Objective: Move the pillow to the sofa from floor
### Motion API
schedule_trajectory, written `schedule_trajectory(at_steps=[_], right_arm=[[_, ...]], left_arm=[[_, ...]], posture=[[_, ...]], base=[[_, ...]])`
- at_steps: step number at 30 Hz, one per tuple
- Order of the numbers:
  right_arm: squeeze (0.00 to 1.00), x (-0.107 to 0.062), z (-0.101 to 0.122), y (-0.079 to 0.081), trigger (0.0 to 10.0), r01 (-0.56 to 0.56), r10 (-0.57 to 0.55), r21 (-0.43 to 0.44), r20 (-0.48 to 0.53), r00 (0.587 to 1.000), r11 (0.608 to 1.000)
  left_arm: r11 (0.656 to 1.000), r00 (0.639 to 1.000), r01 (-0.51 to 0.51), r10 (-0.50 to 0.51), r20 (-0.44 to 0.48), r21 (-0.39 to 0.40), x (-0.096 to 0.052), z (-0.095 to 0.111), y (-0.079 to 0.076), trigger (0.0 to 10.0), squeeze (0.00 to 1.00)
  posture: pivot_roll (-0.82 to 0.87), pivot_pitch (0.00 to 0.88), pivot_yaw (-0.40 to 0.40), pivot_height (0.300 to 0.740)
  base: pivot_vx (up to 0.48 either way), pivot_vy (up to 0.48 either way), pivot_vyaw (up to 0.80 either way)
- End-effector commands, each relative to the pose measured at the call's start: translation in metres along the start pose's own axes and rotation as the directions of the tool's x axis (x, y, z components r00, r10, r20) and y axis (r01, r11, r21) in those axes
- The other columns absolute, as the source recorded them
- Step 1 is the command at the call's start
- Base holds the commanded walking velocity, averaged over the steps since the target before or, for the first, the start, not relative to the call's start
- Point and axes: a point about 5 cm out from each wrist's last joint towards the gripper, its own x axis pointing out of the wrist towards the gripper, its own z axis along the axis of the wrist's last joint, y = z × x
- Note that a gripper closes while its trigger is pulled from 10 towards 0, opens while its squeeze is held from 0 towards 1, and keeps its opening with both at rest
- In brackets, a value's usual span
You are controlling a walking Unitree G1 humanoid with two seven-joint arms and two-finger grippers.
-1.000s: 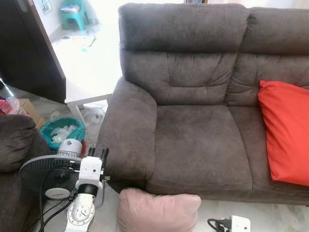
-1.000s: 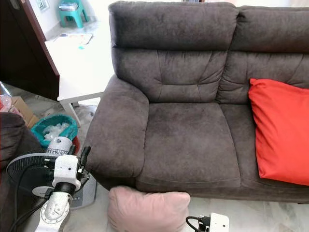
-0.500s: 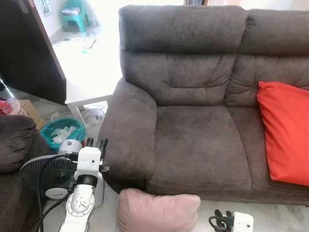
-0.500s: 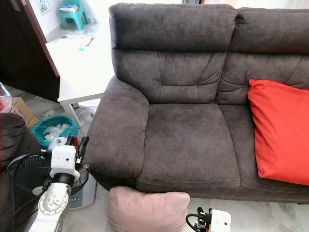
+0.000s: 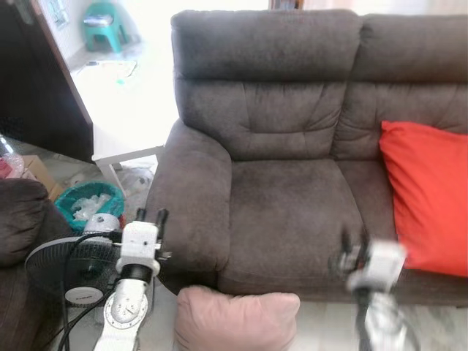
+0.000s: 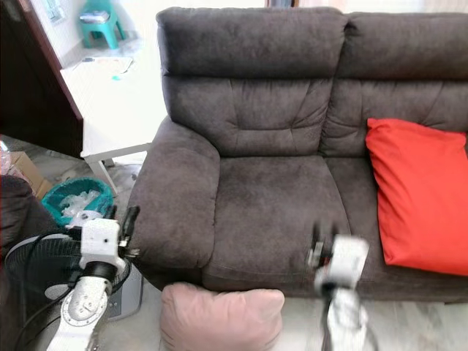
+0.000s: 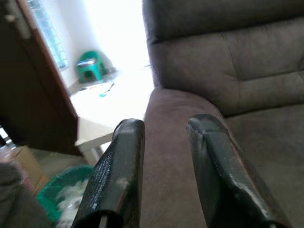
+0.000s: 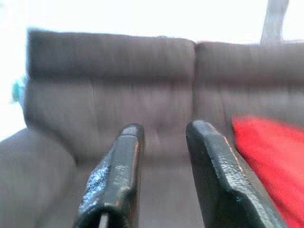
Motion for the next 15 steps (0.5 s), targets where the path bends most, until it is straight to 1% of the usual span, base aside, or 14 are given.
schedule_trajectory(at_steps=[1, 6, 9, 13, 14, 15], right_arm=[[0.0, -0.017, -0.02, 0.004, 10.0, 0.017, -0.013, 0.034, -0.11, 0.994, 0.999], [0.0, -0.015, -0.017, 0.006, 10.0, 0.013, -0.008, 0.05, -0.103, 0.995, 0.999], [0.0, -0.025, -0.012, 0.009, 10.0, -0.009, 0.014, 0.052, -0.114, 0.993, 0.999], [0.0, -0.049, -0.011, 0.006, 10.0, -0.029, 0.037, 0.05, -0.151, 0.988, 0.998], [0.0, -0.049, -0.011, 0.006, 10.0, -0.029, 0.037, 0.05, -0.151, 0.988, 0.998], [0.0, -0.06, -0.015, 0.003, 10.0, -0.031, 0.039, 0.045, -0.185, 0.982, 0.998]], left_arm=[[1.0, 1.0, -0.006, 0.006, -0.008, 0.004, 0.0, 0.0, 0.002, 10.0, 0.0], [1.0, 1.0, -0.008, 0.008, -0.008, 0.006, 0.001, 0.001, 0.003, 10.0, 0.0], [1.0, 1.0, -0.019, 0.019, -0.008, 0.012, -0.003, 0.002, 0.007, 10.0, 0.0], [0.999, 0.999, -0.049, 0.05, -0.022, 0.016, -0.014, 0.002, 0.013, 10.0, 0.0], [0.999, 0.999, -0.049, 0.05, -0.022, 0.016, -0.014, 0.002, 0.013, 10.0, 0.0], [0.999, 0.998, -0.047, 0.048, -0.037, 0.02, -0.017, -0.002, 0.013, 10.0, 0.0]], posture=[[0.05, 0.0, -0.028, 0.74], [0.05, 0.004, -0.031, 0.74], [0.06, 0.009, -0.043, 0.74], [0.07, 0.02, -0.058, 0.74], [0.07, 0.02, -0.058, 0.74], [0.07, 0.026, -0.06, 0.74]], base=[[0.0, 0.0, 0.0], [0.0, 0.0, 0.0], [0.0, 0.0, 0.0], [0.0, 0.0, 0.0], [0.0, 0.0, 0.0], [0.0, 0.0, 0.0]])
